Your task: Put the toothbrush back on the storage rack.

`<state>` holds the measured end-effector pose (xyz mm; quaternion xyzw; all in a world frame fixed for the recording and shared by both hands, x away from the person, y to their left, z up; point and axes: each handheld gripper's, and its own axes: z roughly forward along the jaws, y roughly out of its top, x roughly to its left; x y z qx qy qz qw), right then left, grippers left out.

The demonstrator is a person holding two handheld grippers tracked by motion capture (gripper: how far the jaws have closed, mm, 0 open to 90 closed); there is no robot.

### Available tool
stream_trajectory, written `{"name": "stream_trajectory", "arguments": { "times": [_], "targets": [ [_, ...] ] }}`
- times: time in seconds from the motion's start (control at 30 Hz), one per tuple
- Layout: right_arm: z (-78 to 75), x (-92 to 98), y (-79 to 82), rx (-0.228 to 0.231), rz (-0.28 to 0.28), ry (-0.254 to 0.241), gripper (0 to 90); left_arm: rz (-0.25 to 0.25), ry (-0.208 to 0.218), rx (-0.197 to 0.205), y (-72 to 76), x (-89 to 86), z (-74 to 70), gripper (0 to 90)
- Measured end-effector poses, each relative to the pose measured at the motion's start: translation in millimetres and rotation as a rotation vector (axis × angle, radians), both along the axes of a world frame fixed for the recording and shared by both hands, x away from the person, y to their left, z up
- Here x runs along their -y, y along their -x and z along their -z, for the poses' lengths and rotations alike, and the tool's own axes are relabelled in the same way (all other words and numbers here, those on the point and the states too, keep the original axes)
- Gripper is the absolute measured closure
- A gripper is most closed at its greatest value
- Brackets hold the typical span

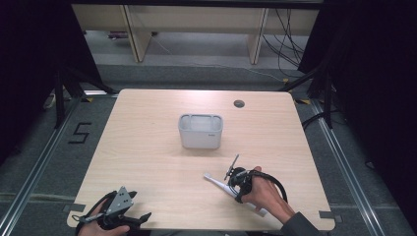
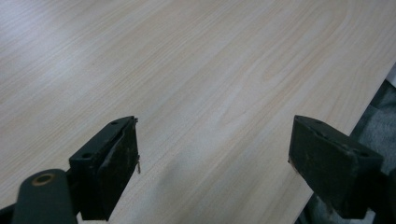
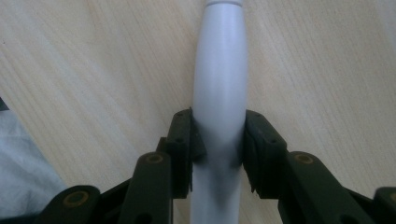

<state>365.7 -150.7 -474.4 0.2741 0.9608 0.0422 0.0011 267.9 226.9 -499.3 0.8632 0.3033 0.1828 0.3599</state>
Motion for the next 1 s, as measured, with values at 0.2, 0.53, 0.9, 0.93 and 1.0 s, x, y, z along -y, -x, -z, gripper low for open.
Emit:
{"name": "stream_trajectory", "arguments": {
  "times": [0.2,0.53,0.9,0.93,1.0],
  "targets": [
    [1.1,-2.0,-1.8,0.007,-0.010,0.031,66.2,0.013,0.002,-0.008,0.2,0.0,-0.4,15.5],
    [0.1,-6.9,-3.5,-0.012,-0.024,0.042,66.5,0.002,0.009,-0.015,0.9,0.1,-0.2,15.5],
    [0.2,-3.3,-3.6,-0.001,-0.048,0.022,66.7,0.004,0.006,-0.011,0.4,-0.3,-0.5,15.6],
    [-0.3,-2.7,-3.4,0.012,-0.053,0.020,66.7,-0.001,0.000,-0.001,-0.2,0.0,0.0,15.6],
    [-2.0,-1.8,-1.8,0.006,-0.049,0.002,66.7,0.005,0.006,-0.011,0.6,-0.1,-0.5,15.6]
  ]
}}
